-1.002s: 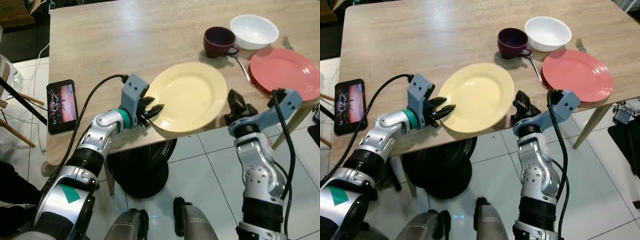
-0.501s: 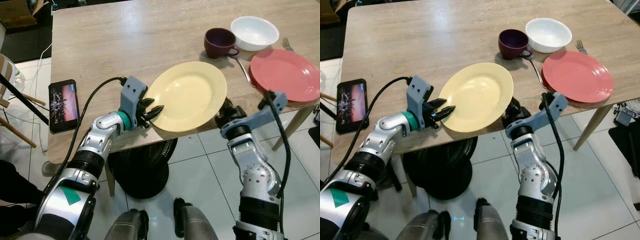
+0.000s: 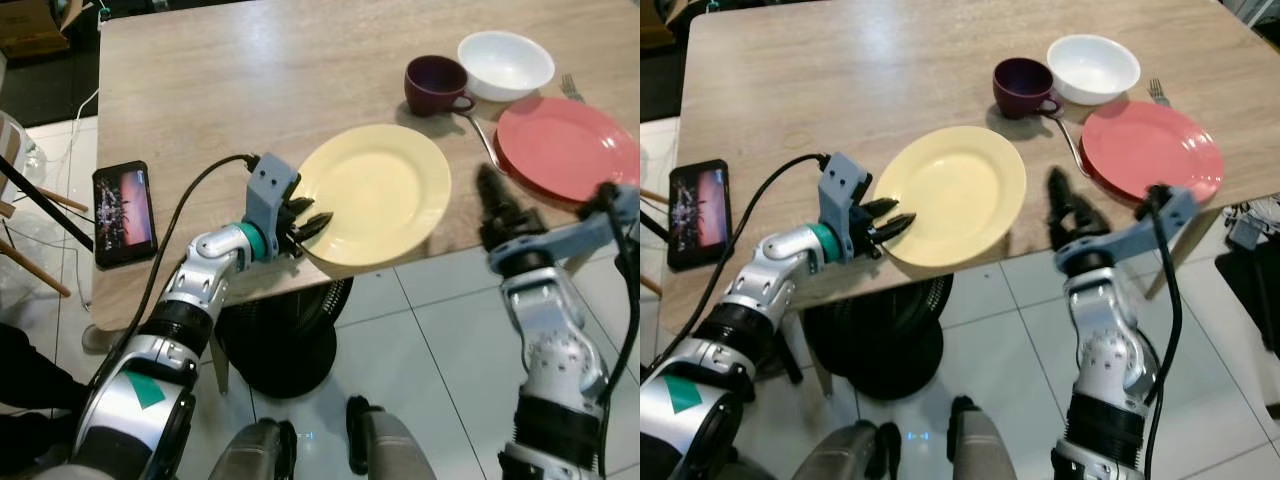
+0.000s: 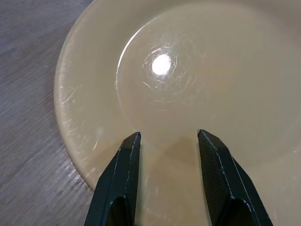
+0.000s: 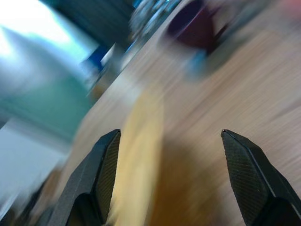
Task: Setting the table
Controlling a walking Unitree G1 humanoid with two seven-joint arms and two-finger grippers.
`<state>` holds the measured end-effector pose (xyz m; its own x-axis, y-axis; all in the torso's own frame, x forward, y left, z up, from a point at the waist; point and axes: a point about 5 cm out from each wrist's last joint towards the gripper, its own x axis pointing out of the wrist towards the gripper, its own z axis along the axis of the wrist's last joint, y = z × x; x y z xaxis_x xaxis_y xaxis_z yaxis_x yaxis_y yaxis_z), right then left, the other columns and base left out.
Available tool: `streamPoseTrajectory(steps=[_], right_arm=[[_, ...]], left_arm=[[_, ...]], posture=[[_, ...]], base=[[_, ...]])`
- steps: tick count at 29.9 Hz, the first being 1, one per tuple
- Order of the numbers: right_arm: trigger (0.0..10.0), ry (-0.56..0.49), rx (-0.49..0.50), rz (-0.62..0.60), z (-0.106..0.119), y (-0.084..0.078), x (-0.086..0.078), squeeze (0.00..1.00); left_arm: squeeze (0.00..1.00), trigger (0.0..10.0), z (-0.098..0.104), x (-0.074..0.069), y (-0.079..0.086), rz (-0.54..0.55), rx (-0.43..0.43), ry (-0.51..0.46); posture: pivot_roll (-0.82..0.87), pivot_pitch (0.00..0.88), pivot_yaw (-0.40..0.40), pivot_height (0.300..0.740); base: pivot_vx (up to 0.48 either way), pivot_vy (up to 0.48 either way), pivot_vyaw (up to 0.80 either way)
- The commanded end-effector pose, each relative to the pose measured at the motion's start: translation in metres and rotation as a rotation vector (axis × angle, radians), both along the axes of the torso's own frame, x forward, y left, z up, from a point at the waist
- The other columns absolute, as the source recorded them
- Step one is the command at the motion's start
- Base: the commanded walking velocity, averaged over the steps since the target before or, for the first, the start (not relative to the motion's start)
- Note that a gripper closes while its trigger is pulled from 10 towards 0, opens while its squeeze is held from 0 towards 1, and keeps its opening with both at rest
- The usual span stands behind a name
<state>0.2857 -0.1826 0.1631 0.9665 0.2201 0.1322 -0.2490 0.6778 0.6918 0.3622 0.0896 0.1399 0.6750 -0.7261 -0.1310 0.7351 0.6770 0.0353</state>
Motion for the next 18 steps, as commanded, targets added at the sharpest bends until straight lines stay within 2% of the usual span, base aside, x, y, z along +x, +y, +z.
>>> streamPoseTrajectory(steps=[1, 3, 6, 8, 9, 11, 12, 13, 14, 16, 17, 18], right_arm=[[10.0, 0.024, 0.007, 0.053, -0.006, 0.005, -0.003, 0.0], [10.0, 0.082, -0.022, 0.131, -0.022, 0.012, -0.01, 0.0], [10.0, 0.122, -0.02, 0.161, -0.033, 0.02, -0.012, 0.0], [10.0, 0.122, -0.02, 0.161, -0.033, 0.02, -0.012, 0.0], [10.0, 0.142, -0.009, 0.164, -0.038, 0.026, -0.011, 0.0], [10.0, 0.142, -0.009, 0.164, -0.038, 0.026, -0.011, 0.0], [10.0, 0.157, -0.003, 0.155, -0.041, 0.033, -0.008, 0.0], [10.0, 0.157, -0.003, 0.155, -0.041, 0.033, -0.008, 0.0], [10.0, 0.177, 0.038, 0.123, -0.044, 0.039, -0.001, 0.0], [10.0, 0.177, 0.038, 0.123, -0.044, 0.039, -0.001, 0.0], [10.0, 0.198, 0.086, 0.096, -0.046, 0.046, 0.005, 0.0], [10.0, 0.198, 0.086, 0.096, -0.046, 0.046, 0.005, 0.0]], left_arm=[[0.0, 10.0, -0.032, -0.01, 0.004, 0.009, 0.054, 0.133], [0.0, 10.0, -0.033, -0.01, 0.004, 0.006, 0.053, 0.132], [0.0, 10.0, -0.033, -0.01, 0.003, 0.006, 0.051, 0.131], [0.0, 10.0, -0.033, -0.01, 0.003, 0.006, 0.051, 0.131], [0.0, 10.0, -0.033, -0.01, 0.003, 0.007, 0.051, 0.13], [0.0, 10.0, -0.033, -0.01, 0.003, 0.007, 0.051, 0.13], [0.0, 10.0, -0.033, -0.01, 0.003, 0.007, 0.052, 0.13], [0.0, 10.0, -0.033, -0.01, 0.003, 0.007, 0.052, 0.13], [0.0, 10.0, -0.033, -0.01, 0.004, 0.008, 0.054, 0.129], [0.0, 10.0, -0.033, -0.01, 0.004, 0.008, 0.054, 0.129], [0.0, 10.0, -0.033, -0.01, 0.004, 0.009, 0.055, 0.13], [0.0, 10.0, -0.033, -0.01, 0.004, 0.009, 0.055, 0.13]], posture=[[-0.06, 0.148, 0.06, 0.74], [-0.06, 0.146, 0.059, 0.74], [-0.06, 0.141, 0.054, 0.74], [-0.06, 0.141, 0.054, 0.74], [-0.06, 0.139, 0.054, 0.74], [-0.06, 0.139, 0.054, 0.74], [-0.06, 0.138, 0.055, 0.74], [-0.06, 0.138, 0.055, 0.74], [-0.05, 0.138, 0.055, 0.74], [-0.05, 0.138, 0.055, 0.74], [-0.05, 0.14, 0.056, 0.74], [-0.05, 0.14, 0.056, 0.74]], base=[[0.0, 0.0, 0.0], [0.0, 0.0, 0.0], [0.0, 0.0, 0.0], [0.0, 0.0, 0.0], [0.0, 0.0, 0.0], [0.0, 0.0, 0.0], [0.0, 0.0, 0.0], [0.0, 0.0, 0.0], [0.0, 0.0, 0.0], [0.0, 0.0, 0.0], [0.0, 0.0, 0.0], [0.0, 0.0, 0.0]])
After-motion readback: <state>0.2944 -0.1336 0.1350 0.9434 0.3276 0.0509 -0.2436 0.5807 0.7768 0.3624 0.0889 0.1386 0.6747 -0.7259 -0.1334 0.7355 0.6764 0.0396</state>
